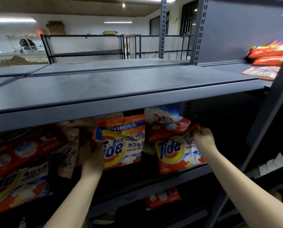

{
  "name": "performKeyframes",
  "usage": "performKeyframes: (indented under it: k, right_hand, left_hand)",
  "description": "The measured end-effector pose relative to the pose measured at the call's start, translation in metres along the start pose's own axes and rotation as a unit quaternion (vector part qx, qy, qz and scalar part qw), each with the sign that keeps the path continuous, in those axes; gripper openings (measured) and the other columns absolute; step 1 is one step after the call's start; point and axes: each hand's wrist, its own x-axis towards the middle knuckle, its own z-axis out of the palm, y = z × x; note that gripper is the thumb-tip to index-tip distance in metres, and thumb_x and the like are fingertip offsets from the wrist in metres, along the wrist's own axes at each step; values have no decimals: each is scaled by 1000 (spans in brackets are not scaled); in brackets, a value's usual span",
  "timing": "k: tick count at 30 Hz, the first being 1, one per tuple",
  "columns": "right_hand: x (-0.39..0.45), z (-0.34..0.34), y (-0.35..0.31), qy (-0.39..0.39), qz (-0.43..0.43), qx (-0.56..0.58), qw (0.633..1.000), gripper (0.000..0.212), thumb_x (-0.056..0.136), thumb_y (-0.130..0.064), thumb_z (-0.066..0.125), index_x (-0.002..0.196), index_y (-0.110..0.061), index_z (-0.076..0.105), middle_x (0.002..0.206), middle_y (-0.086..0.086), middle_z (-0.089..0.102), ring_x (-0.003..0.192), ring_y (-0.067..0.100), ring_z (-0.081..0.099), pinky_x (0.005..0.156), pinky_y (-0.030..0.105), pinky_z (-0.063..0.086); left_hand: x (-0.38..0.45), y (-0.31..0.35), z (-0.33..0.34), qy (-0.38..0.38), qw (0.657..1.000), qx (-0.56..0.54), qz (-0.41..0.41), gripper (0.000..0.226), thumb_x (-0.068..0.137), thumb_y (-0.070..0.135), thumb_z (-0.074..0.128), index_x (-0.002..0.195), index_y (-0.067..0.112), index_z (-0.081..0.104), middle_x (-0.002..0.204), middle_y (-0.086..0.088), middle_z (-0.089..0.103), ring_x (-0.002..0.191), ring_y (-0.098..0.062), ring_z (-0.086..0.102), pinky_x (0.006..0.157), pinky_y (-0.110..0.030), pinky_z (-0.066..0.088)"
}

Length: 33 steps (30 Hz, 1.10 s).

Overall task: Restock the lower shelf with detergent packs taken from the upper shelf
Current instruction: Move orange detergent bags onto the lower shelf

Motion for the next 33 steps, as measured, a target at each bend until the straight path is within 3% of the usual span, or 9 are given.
performKeyframes:
  k: [2,4,8,11,13,16,20,28,33]
  right_hand:
    - [0,-8,0,5,-20,13,1000,30,68,-31,42,65,-3,51,60,6,53,61,18,45,59,32,31]
    - [-4,-18,-1,20,-32,26,999,25,69,-29,43,56,-8,44,54,2,47,56,14,41,56,30,30]
    - [-16,-43,-3,49,-62,73,994,25,75,-15,42,50,-16,42,42,-9,50,40,7,50,41,24,38]
    - [-16,-67,-3,81,-76,97,989,24,78,-10,41,65,5,54,64,23,63,60,43,61,53,52,50]
    - [-16,-81,-4,98,-85,98,987,27,81,-7,41,73,10,60,79,38,61,75,59,57,63,68,47]
    - [-21,-100,-3,126,-81,94,984,31,87,-2,42,73,-1,70,78,25,69,78,47,65,67,61,54]
    - [-21,-130,8,157,-71,115,978,28,90,-2,43,77,9,65,76,20,69,75,35,69,69,55,57]
    - [-8,-182,25,116,-63,127,983,29,95,-6,43,82,18,55,81,31,66,76,43,68,69,62,54]
    - [-3,-211,36,75,-62,122,988,30,98,-11,45,84,13,57,80,21,69,74,31,71,72,54,57]
  left_hand:
    - [-7,2,4,-25,1000,13,7,28,99,-2,38,75,8,47,74,-8,45,71,-19,42,57,-9,35]
    - [-15,6,9,-27,999,39,26,43,99,-4,39,69,27,35,71,9,35,65,-3,34,60,-6,36]
    - [-22,9,20,-38,996,79,3,25,100,5,40,76,7,48,68,1,41,67,-19,43,58,-27,36]
    - [-28,21,33,-29,994,100,22,32,100,6,37,68,7,41,65,-4,44,66,-23,43,58,-31,29]
    - [-34,32,45,-27,995,96,18,25,101,10,37,83,1,51,83,-16,56,79,-29,51,70,-32,36]
    - [-45,44,64,-39,995,88,3,26,102,15,36,99,-3,55,101,-26,58,95,-37,56,87,-39,42]
    - [-63,48,83,-54,997,49,-19,19,99,16,44,85,6,54,87,-19,60,84,-35,58,81,-46,48]
    - [-104,66,116,13,993,108,-45,8,88,6,49,82,5,54,82,-14,60,83,-40,58,79,-42,45]
    - [-138,76,132,54,989,130,-48,23,90,7,48,109,3,60,88,-18,64,81,-40,59,79,-43,44]
